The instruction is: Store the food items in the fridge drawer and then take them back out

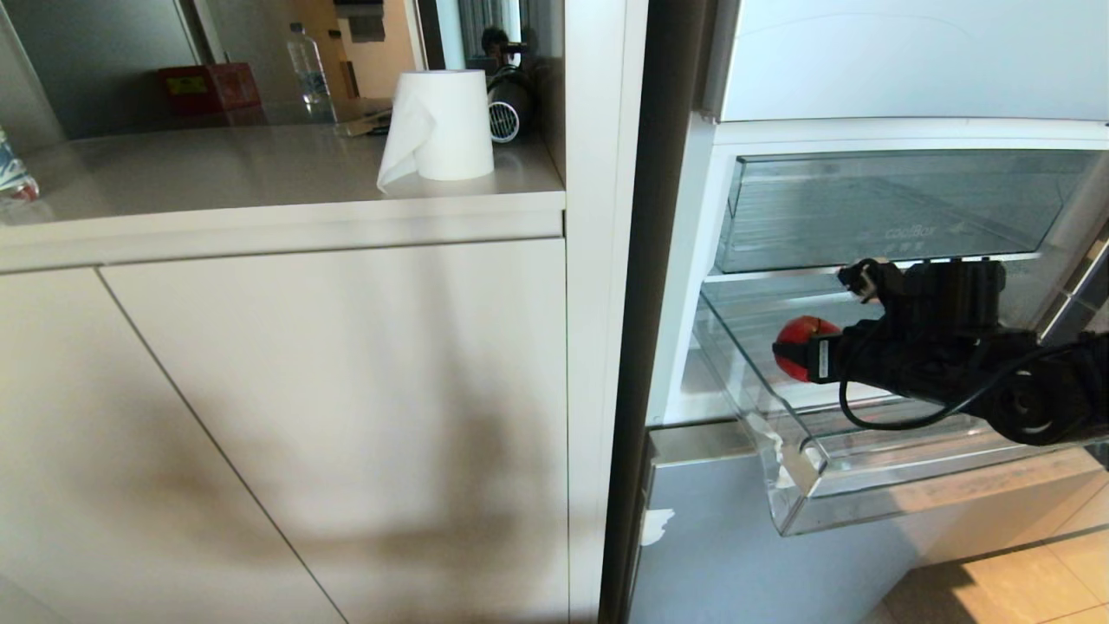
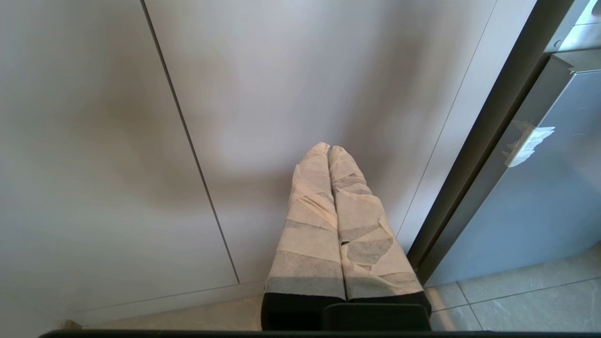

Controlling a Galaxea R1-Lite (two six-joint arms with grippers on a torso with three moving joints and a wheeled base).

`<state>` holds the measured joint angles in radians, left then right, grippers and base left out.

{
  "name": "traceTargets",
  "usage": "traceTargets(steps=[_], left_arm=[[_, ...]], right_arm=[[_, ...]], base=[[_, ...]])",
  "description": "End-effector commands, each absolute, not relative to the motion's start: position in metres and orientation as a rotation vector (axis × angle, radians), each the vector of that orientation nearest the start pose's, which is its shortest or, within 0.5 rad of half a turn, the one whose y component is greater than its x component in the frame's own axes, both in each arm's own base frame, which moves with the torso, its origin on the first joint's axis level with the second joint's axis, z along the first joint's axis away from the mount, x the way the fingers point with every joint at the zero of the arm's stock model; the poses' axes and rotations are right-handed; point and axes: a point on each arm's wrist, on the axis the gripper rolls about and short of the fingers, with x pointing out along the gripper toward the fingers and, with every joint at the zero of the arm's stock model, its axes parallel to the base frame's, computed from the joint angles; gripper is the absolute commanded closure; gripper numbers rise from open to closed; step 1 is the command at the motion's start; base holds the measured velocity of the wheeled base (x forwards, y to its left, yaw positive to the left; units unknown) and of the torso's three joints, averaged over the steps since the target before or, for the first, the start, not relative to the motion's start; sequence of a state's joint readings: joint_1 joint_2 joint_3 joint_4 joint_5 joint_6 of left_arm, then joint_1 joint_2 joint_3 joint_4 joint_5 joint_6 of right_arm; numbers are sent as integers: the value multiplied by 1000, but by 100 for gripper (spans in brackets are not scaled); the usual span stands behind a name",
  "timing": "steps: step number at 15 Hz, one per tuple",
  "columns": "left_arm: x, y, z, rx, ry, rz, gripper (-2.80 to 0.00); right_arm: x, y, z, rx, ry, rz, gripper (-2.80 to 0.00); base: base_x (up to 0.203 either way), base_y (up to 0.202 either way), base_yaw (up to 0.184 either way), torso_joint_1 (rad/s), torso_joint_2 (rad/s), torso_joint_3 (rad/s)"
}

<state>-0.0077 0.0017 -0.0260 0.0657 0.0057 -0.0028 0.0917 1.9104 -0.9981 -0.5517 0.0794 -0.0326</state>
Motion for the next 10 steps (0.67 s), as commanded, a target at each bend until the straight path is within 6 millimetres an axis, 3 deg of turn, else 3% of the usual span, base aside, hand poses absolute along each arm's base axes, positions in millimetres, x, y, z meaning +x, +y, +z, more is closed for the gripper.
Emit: traceTargets(steps=[1,2,3,10], left_arm=[[-25,0,76,-3,41,-1,0],[-25,0,76,-3,41,-1,0],[-25,0,76,-3,41,-1,0],[-25,0,76,-3,41,-1,0]], right_arm=[[364,35,149,-36,367,176,0],[365,35,150,-36,366,176,0],[365,35,151,-35,363,176,-280],[357,35,164,-36,330,177,-280]], base=[[0,0,0,0,0,0],[0,0,0,0,0,0],[0,0,0,0,0,0],[0,0,0,0,0,0]])
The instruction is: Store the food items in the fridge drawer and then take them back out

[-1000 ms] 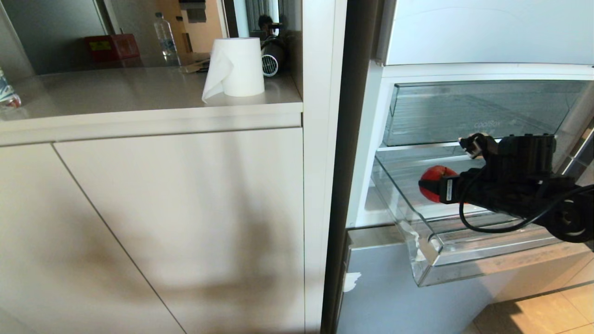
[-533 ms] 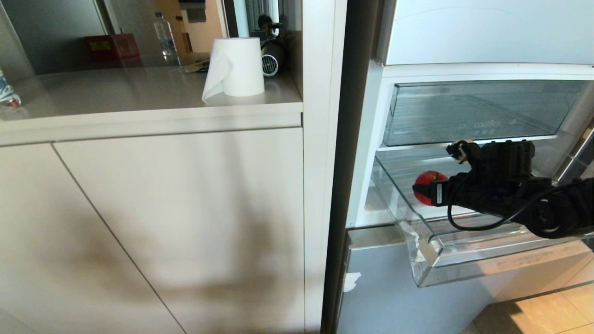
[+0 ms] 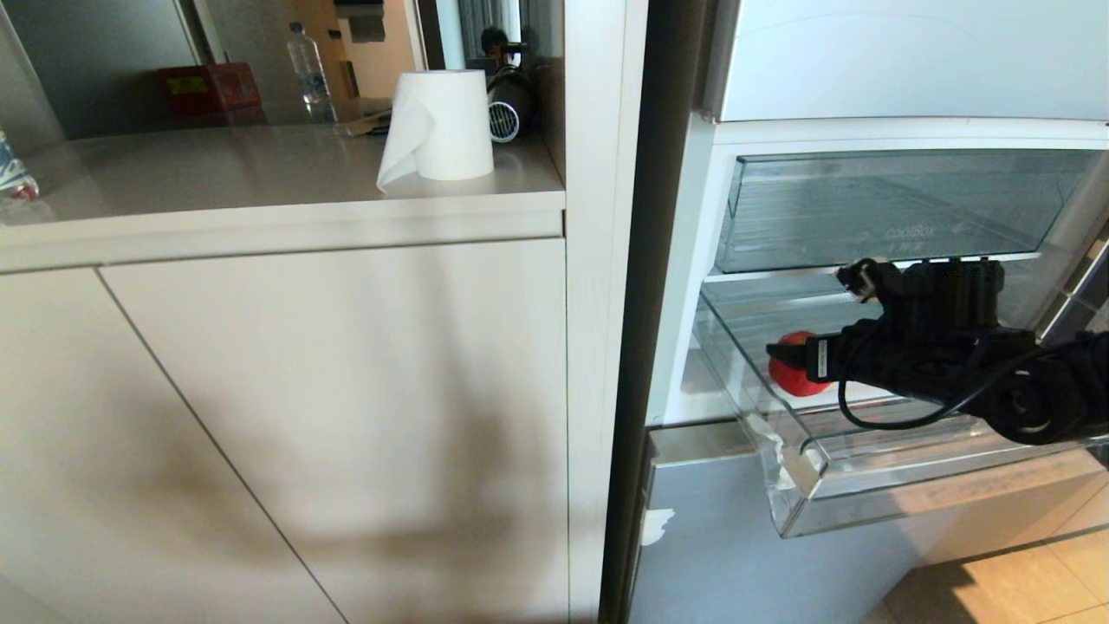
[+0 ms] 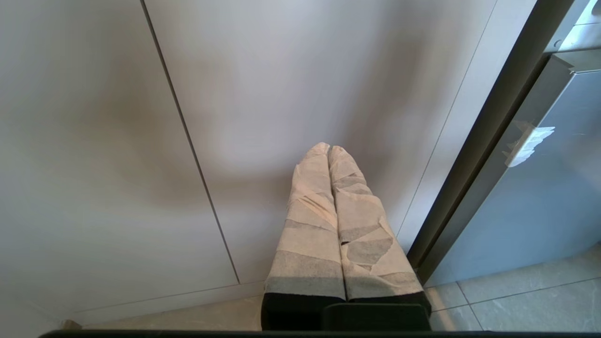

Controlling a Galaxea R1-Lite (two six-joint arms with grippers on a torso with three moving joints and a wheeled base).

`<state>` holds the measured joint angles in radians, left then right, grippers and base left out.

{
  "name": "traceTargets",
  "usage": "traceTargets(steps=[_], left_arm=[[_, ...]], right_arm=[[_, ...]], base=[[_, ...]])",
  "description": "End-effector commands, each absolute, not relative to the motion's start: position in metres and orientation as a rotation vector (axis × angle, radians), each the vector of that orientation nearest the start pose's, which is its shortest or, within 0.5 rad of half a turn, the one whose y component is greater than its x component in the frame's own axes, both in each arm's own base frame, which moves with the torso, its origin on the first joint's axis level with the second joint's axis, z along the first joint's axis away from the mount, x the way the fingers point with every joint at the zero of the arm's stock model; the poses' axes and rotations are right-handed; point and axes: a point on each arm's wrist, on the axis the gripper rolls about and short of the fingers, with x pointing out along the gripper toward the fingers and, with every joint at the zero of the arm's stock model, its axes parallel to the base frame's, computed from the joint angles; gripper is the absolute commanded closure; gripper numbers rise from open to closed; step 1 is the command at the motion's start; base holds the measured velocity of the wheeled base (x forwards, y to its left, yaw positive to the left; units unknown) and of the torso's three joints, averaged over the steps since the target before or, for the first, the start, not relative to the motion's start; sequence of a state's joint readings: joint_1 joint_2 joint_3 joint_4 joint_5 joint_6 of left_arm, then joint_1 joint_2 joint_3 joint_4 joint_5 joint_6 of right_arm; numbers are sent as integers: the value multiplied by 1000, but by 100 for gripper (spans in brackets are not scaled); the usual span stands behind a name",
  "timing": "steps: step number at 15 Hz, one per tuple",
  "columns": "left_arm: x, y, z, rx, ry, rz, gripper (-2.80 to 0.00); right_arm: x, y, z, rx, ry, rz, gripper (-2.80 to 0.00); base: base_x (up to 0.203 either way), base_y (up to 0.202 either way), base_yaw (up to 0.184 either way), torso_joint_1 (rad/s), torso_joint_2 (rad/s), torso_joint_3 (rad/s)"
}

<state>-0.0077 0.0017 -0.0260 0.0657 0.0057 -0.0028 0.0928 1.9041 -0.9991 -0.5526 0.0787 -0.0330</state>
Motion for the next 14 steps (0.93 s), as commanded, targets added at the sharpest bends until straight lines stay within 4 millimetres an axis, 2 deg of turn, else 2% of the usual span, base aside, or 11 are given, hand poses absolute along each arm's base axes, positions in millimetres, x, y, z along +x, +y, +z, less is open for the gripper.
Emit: traceTargets(steps=[1,4,7,8,12,14], left_arm=[[-25,0,76,-3,41,0,0],[-25,0,76,-3,41,-1,0],[-25,0,76,-3,41,-1,0],[-25,0,76,-3,41,-1,0],[-25,0,76,-3,41,-1,0],[-25,0,76,-3,41,-1,0]], right_arm=[[353,35,168,-36,319,177,-280],[331,33,196,-35,246,178,-280],[296,30,216,-35,191,178,-280],[281,29,222,-34,174,178,0],[208,20,251,-25,35,129,0],[160,15,261,-20,-55,79,0]], base=[[0,0,0,0,0,0],[0,0,0,0,0,0],[0,0,0,0,0,0],[0,0,0,0,0,0],[0,0,0,0,0,0],[0,0,0,0,0,0]])
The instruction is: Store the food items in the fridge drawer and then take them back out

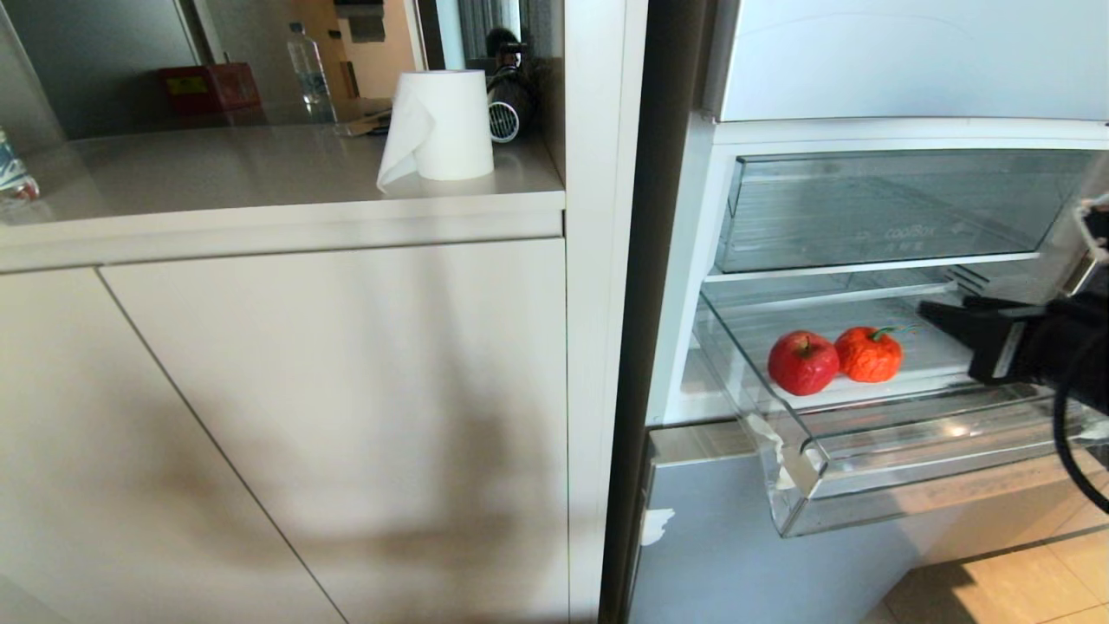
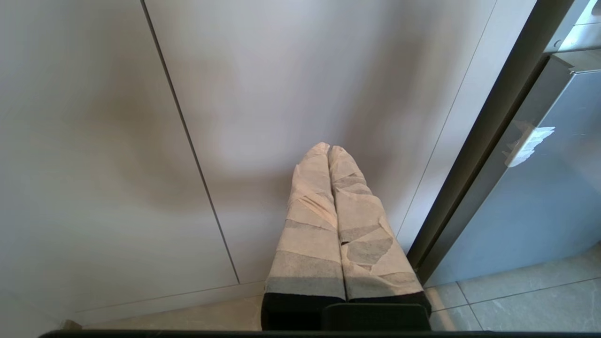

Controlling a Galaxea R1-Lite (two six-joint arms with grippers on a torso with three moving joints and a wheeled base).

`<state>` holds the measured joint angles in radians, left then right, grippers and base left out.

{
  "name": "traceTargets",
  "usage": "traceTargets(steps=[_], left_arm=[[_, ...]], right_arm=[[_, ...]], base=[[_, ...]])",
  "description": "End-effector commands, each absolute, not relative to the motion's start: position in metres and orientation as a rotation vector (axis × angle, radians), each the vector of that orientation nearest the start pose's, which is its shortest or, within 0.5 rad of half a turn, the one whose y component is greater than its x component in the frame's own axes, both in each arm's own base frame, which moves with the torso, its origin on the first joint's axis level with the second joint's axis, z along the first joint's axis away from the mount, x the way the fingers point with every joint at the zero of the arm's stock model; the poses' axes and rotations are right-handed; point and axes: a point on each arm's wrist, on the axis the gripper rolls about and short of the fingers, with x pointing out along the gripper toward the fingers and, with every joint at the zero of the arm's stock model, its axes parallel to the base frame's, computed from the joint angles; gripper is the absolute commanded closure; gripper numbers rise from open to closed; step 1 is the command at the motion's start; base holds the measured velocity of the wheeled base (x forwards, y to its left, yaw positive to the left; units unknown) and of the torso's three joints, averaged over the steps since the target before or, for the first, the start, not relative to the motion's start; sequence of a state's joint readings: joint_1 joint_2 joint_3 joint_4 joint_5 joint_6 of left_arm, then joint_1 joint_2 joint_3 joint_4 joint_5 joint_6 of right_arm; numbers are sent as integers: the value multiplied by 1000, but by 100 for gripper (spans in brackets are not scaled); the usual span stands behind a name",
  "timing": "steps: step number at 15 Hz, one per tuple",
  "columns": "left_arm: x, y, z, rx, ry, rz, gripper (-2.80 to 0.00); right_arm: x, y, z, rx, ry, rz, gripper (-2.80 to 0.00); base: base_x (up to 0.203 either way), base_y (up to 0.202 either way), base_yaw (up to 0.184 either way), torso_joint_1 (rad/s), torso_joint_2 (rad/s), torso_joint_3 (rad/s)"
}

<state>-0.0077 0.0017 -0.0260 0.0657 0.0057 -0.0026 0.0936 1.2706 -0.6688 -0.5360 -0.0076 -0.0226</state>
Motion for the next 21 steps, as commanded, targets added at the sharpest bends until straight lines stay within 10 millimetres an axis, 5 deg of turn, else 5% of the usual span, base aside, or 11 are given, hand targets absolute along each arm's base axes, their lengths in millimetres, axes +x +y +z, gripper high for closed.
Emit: traceTargets(steps=[1,5,7,15,21], left_arm=[[-25,0,76,-3,41,-1,0],[-25,0,76,-3,41,-1,0],[-25,0,76,-3,41,-1,0],[-25,0,76,-3,41,-1,0],[-25,0,76,-3,41,-1,0]], right_arm=[[136,12,263,-17,-95,61,0],[47,1,249,-6,-192,-24,0],[26,-2,222,-7,-162,-107,0],[22,-11,192,118,-24,-492,0],[30,-16,160,201,164,-542,0]], base=[[0,0,0,0,0,0],[0,0,0,0,0,0],[0,0,0,0,0,0],[0,0,0,0,0,0],[0,0,0,0,0,0]])
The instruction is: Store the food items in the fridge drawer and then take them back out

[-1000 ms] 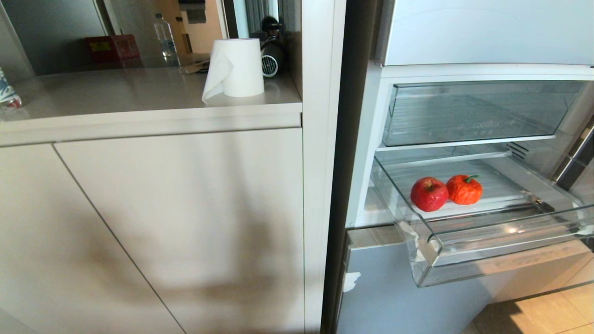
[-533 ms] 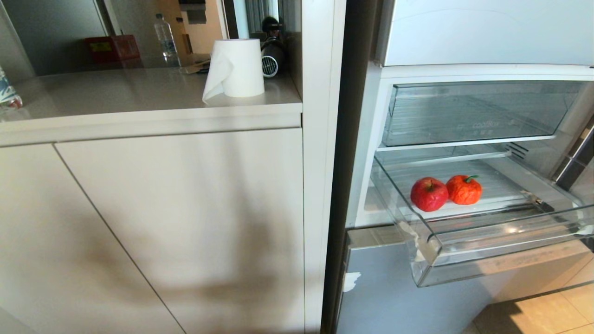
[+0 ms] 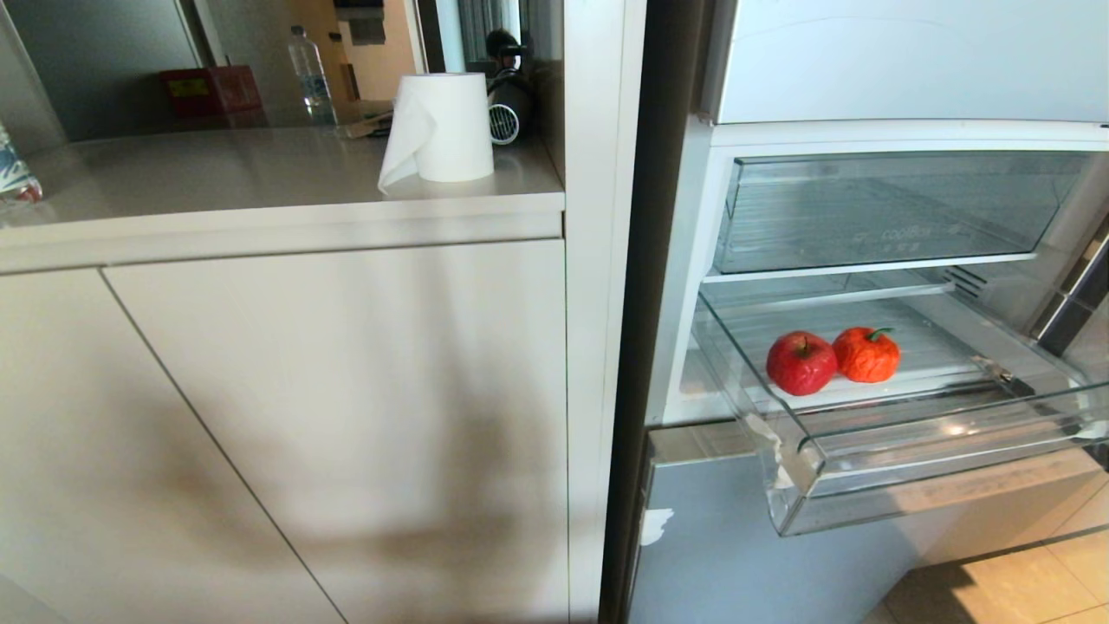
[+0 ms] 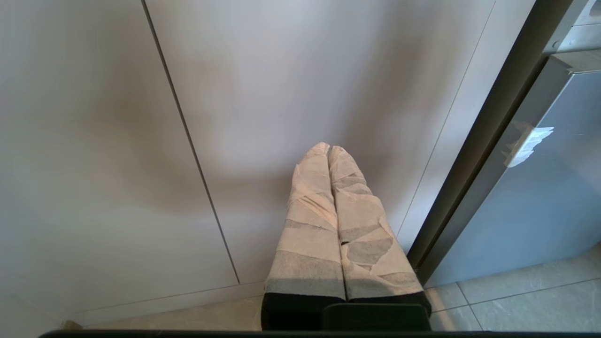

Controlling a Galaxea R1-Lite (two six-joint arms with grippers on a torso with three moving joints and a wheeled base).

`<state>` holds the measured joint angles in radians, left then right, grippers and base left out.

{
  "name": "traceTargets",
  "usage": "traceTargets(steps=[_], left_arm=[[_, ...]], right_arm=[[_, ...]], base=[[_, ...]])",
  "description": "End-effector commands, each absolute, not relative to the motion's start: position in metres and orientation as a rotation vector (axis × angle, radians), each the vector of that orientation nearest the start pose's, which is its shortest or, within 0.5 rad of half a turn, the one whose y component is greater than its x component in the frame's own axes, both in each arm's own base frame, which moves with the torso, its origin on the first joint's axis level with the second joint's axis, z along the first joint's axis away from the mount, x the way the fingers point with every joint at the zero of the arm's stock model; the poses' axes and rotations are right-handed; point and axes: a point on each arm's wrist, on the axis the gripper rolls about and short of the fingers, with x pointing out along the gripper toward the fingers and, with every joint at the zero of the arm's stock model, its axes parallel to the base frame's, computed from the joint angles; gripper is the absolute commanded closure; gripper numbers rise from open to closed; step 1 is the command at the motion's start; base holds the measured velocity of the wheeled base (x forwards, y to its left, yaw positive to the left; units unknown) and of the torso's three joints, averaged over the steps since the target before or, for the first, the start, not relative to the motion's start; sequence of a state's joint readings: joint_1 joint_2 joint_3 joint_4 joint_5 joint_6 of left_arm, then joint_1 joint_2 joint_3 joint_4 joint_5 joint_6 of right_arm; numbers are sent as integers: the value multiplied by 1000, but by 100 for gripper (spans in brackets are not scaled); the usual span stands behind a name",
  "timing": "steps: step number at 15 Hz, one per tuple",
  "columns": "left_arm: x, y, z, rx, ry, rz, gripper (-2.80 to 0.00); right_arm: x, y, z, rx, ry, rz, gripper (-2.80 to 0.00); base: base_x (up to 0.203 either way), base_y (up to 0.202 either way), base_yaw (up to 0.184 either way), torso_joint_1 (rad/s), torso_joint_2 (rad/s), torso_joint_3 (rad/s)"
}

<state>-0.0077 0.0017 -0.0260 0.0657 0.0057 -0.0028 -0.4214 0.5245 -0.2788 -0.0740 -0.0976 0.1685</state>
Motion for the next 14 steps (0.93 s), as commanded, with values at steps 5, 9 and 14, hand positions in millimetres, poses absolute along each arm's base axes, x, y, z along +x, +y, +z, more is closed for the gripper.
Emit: traceTargets(steps=[5,9,14], left_arm=[[-25,0,76,-3,41,-1,0],[-25,0,76,-3,41,-1,0],[-25,0,76,-3,41,-1,0]], right_arm=[[53,-26,153,278,318,-431,0],[89,-44,154,325,452,-377,0],[149,-73,145,331,590,-283,0]], base=[[0,0,0,0,0,0],[0,0,0,0,0,0],[0,0,0,0,0,0]])
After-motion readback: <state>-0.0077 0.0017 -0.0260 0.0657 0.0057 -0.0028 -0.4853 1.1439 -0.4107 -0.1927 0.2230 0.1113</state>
